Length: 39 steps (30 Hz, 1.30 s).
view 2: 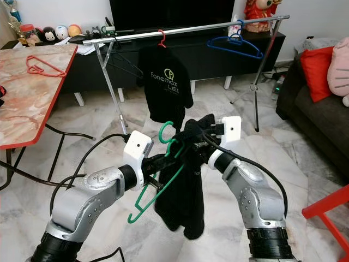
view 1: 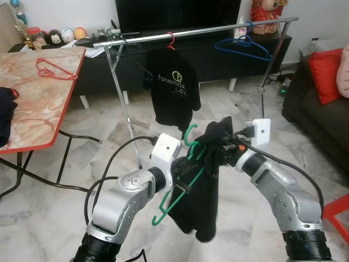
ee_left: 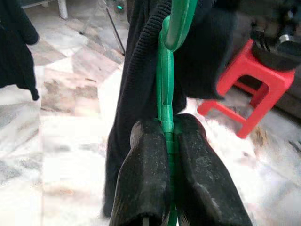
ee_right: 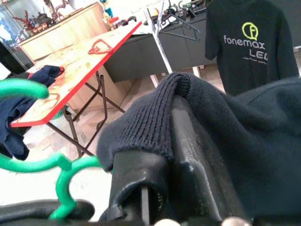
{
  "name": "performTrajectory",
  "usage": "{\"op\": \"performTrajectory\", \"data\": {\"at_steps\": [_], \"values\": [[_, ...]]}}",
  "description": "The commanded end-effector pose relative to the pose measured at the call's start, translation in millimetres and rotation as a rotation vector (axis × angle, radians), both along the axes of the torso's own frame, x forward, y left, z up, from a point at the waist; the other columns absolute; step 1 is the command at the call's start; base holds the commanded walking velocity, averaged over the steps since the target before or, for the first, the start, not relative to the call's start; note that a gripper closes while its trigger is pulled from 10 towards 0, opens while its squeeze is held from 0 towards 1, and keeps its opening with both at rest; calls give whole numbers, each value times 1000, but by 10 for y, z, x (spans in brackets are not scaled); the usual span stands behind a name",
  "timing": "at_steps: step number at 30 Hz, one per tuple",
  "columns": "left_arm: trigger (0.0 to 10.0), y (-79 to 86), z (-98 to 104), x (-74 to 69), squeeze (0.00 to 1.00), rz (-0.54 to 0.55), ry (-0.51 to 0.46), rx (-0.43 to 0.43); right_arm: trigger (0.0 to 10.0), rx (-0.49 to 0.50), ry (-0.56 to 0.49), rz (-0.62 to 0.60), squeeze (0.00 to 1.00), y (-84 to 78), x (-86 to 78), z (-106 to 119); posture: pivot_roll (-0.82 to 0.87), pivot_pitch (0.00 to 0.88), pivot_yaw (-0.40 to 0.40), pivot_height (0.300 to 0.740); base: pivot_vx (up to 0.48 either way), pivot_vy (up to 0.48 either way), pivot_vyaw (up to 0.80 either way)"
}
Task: Hang hanger
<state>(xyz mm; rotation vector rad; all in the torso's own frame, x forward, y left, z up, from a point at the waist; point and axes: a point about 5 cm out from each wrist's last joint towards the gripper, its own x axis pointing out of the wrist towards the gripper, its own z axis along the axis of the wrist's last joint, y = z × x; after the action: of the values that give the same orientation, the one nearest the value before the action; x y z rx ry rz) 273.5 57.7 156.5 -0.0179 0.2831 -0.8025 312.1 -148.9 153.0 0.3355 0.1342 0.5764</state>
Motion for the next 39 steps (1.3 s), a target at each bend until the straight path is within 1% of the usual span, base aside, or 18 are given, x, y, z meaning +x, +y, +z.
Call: {"op": "performTrajectory", "data": {"at_steps": [1,2,4,11,17,20,21,22,23,24,25,26,28,29,31,33,37,39], "values": [[10000,-63,65,-59,0,-57,-21,-21,10000,9,-47,53,0,98,-3,100,5,0,-9,740,0,0,0],[10000,-65,66,-63,0,-59,-21,-21,10000,10,-47,62,0,110,-9,100,5,0,-9,740,0,0,0],[10000,-78,68,-65,0,-57,-21,-30,10000,14,-55,122,0,167,-65,104,3,0,-10,740,0,0,0],[10000,-94,65,-59,0,-56,-21,-42,10000,8,-71,255,0,256,-208,110,-4,0,-10,740,0,0,0],[10000,-82,64,-35,0,-38,-27,-40,10000,-1,-92,322,0,253,-278,123,-6,0,-11,740,0,0,0],[10000,-42,81,28,0,22,-38,-51,10000,-19,-105,395,0,240,-375,126,-6,0,-11,740,0,0,0],[10000,-42,81,28,0,22,-38,-51,10000,-19,-105,395,0,240,-375,126,-6,0,-11,740,0,0,0],[10000,-25,91,55,0,45,-43,-58,10000,-48,-104,425,0,217,-426,101,-6,0,-11,740,0,0,0],[10000,-25,91,55,0,45,-43,-58,10000,-48,-104,425,0,217,-426,101,-6,0,-11,740,0,0,0],[10000,-11,100,75,0,63,-49,-62,10000,-78,-98,448,0,188,-469,74,-6,0,-11,740,0,0,0],[10000,-11,100,75,0,63,-49,-62,10000,-78,-98,448,0,188,-469,74,-6,0,-11,740,0,0,0],[10000,1,107,90,0,77,-54,-64,10000,-121,-95,457,0,145,-496,42,-6,0,-11,740,0,0,0],[10000,24,114,107,0,92,-60,-64,10000,-211,-64,391,0,-32,-455,-40,-15,0,-8,740,0,0,0],[10000,24,114,107,0,92,-60,-64,10000,-211,-64,391,0,-32,-455,-40,-15,0,-8,740,0,0,0],[10000,35,113,111,0,96,-60,-63,10000,-244,-59,357,0,-122,-428,-52,-16,0,-7,740,0,0,0],[10000,36,107,111,0,96,-59,-62,10000,-250,-62,340,0,-164,-413,-38,-16,0,-7,740,0,0,0],[10000,36,94,108,0,96,-57,-58,10000,-258,-64,292,0,-234,-360,-33,-15,0,-7,740,0,0,0],[10000,36,92,108,0,96,-57,-56,10000,-255,-65,289,0,-236,-356,-32,-15,0,-7,740,0,0,0]]}}
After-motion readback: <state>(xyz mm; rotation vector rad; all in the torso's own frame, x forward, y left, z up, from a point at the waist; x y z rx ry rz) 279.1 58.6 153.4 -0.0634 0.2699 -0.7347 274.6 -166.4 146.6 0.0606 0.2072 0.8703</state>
